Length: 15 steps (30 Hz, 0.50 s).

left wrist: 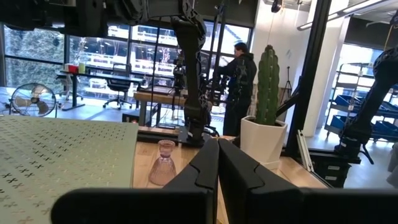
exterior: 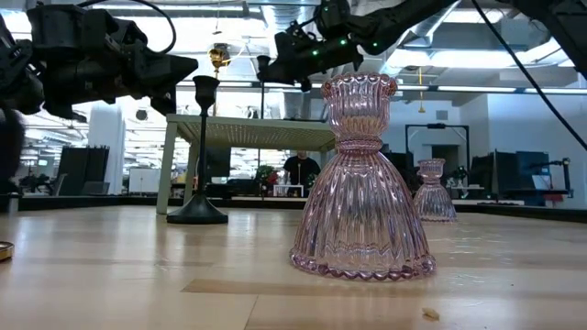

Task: Pick & Place candle stick holders
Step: Put the top black candle holder on the shelf

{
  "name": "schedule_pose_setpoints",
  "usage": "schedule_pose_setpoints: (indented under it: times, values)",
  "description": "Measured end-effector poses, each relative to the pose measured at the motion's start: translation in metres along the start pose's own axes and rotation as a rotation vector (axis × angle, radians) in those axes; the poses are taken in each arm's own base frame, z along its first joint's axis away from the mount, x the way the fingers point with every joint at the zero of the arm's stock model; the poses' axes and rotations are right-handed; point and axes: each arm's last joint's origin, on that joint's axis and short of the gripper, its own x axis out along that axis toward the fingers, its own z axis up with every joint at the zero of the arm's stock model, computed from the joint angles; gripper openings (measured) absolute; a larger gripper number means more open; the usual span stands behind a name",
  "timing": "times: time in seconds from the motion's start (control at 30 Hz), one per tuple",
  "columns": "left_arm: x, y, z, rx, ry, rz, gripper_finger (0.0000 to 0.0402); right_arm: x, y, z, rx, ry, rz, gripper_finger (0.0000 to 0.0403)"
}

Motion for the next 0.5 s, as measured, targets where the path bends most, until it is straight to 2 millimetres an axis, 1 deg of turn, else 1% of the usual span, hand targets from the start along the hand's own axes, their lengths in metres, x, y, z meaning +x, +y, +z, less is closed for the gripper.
schedule_pose_setpoints:
  times: [0.27,0.5]
  values:
    - [0.0,0.0,0.0,0.0,0.0,0.0,0.001,0.0001,-0.0007,-0.0005,0.002,0.002,-0.001,0.0018]
    - [0.0,0.0,0.0,0.0,0.0,0.0,0.001,-0.0001,-0.0003,-0.0052,0.014,0.05,0.003,0.002]
